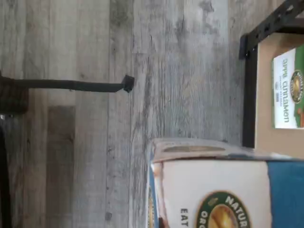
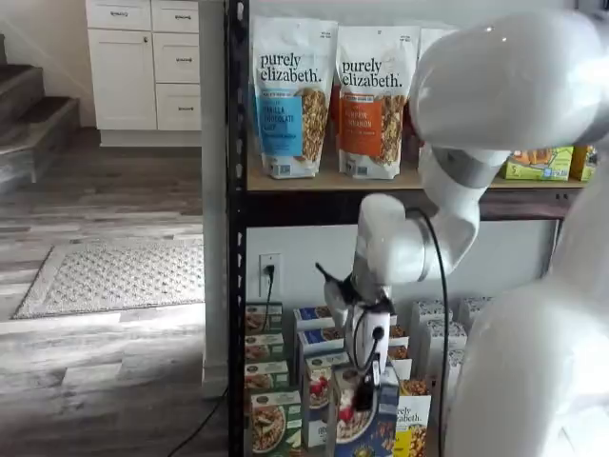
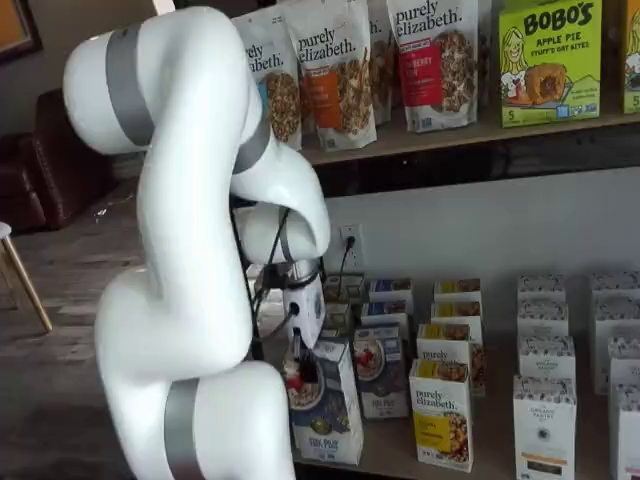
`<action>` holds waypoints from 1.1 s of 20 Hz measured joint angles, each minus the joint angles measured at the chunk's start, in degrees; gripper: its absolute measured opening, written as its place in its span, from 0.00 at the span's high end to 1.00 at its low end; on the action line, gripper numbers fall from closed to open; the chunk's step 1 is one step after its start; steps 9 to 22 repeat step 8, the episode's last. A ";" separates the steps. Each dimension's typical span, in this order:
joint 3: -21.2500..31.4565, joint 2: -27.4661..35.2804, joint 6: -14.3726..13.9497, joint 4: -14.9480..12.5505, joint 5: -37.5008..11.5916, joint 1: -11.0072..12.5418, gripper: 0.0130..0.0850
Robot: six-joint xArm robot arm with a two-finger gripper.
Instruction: Pick up the blue and white box that is on the bottom shelf, the second box from the left
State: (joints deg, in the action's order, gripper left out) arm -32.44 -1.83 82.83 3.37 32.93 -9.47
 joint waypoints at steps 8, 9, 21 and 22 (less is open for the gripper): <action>-2.47 -11.92 -0.23 0.64 12.64 0.03 0.56; -2.47 -11.92 -0.23 0.64 12.64 0.03 0.56; -2.47 -11.92 -0.23 0.64 12.64 0.03 0.56; -2.47 -11.92 -0.23 0.64 12.64 0.03 0.56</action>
